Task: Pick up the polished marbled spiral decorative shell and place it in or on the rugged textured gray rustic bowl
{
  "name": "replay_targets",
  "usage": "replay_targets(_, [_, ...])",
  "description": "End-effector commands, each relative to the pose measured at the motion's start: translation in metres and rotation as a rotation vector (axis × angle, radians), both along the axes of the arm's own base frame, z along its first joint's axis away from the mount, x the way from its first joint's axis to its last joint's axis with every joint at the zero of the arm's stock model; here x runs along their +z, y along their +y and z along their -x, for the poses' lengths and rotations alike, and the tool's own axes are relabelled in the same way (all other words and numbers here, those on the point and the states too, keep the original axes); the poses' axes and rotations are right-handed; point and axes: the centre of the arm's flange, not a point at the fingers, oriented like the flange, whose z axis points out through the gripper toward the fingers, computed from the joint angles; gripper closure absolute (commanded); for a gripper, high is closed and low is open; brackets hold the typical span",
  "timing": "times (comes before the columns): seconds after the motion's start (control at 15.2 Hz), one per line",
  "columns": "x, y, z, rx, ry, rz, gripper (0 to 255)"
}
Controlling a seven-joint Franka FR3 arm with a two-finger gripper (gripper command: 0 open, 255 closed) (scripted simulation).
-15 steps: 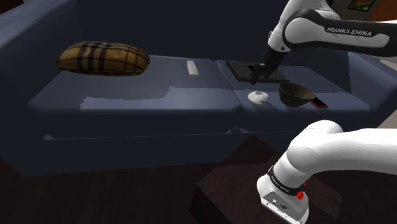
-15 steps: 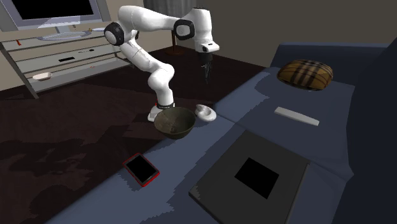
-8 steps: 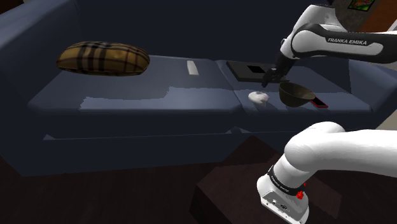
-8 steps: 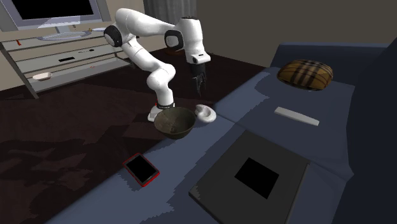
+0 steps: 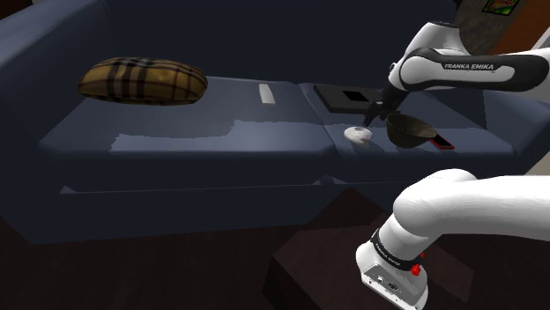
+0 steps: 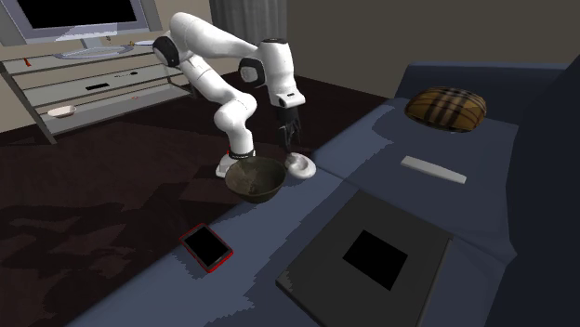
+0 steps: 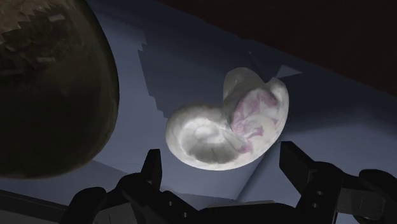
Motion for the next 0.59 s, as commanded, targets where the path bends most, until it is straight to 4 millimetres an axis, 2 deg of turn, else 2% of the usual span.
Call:
replay_targets(0.0, [-0.0101,-0.0007,-0.002,0.0,-0.001,0.0,0])
replay_targets(0.53, [-0.0131,-0.0011,-0.0026,0.0,-0.001,0.0,0])
